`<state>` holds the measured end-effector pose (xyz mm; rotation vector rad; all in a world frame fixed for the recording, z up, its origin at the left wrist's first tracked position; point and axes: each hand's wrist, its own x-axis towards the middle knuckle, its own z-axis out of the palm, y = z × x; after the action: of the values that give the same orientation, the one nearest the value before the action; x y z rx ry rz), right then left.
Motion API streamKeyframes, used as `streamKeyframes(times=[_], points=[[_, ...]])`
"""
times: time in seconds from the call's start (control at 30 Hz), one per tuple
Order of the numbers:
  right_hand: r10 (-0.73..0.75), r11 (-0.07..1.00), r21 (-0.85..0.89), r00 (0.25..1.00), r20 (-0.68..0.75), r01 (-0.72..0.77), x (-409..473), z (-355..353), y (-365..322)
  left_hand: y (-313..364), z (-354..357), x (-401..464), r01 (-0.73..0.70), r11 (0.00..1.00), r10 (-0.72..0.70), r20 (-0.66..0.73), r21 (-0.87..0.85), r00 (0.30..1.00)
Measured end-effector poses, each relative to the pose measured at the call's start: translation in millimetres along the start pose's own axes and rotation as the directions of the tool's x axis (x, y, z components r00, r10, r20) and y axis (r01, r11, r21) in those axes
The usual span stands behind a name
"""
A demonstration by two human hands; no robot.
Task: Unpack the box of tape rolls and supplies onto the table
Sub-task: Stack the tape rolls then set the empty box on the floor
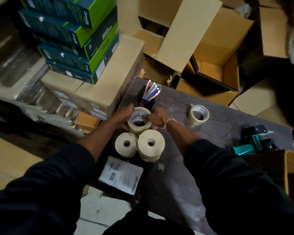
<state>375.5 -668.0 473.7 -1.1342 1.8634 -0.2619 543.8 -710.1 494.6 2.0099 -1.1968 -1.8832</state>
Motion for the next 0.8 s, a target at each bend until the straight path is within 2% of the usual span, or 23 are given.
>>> streamKeyframes(times=[0.1, 0.2, 0.33, 0.4, 0.43, 0.47, 0.53, 0.6, 0.63, 0.77, 0.8], points=[[0.032, 0.999, 0.02, 0.999, -0.032, -0.032, -15.8, -12.6, -3.6, 3.0, 4.3, -1.3, -0.083, 0.996, 0.082, 0.054, 0.019, 0.995], [0.141, 0.987, 0.087, 0.989, -0.047, -0.137, -24.1, -31.5, 6.2, 9.8, 17.9, -2.2, -0.063, 0.998, 0.064, 0.095, -0.013, 0.993], [0.192, 0.979, 0.082, 0.976, -0.099, -0.184, -22.0, -52.5, 37.3, 18.0, 47.5, 5.2, -0.066, 0.995, 0.08, 0.181, -0.078, 0.98], [0.221, 0.971, -0.057, 0.965, -0.144, -0.231, -22.6, -64.1, 44.4, 21.5, 61.9, 12.3, -0.102, 0.99, 0.119, 0.178, -0.1, 0.977], [0.181, 0.962, -0.171, 0.967, -0.181, -0.212, -24.1, -69.9, 47.2, 23.5, 68.2, 16.0, -0.131, 0.987, 0.147, 0.177, -0.095, 0.973], [0.167, 0.958, -0.197, 0.966, -0.198, -0.206, -23.0, -74.0, 49.3, 25.6, 72.9, 19.7, -0.153, 0.985, 0.165, 0.172, -0.076, 0.971], [0.212, 0.957, -0.158, 0.956, -0.204, -0.245, -14.9, -79.3, 50.8, 28.7, 78.5, 28.4, -0.166, 0.986, 0.165, 0.159, -0.008, 0.973], [0.243, 0.967, -0.023, 0.947, -0.211, -0.254, -3.8, -81.9, 49.7, 26.8, 79.7, 36.2, -0.135, 0.989, 0.122, 0.2, 0.056, 0.972], [0.214, 0.974, -0.022, 0.948, -0.236, -0.226, 0.3, -81.3, 49.8, 25.9, 81.1, 39.1, -0.123, 0.99, 0.103, 0.229, 0.074, 0.968], [0.181, 0.983, 0.009, 0.949, -0.258, -0.185, 7.8, -82.3, 43.8, 31.2, 91.9, 46.8, -0.158, 0.986, 0.142, 0.264, 0.042, 0.954], [0.212, 0.977, 0.04, 0.94, -0.268, -0.209, 12.8, -83.7, 45.0, 32.3, 93.3, 50.2, -0.172, 0.985, 0.157, 0.274, 0.033, 0.949]])
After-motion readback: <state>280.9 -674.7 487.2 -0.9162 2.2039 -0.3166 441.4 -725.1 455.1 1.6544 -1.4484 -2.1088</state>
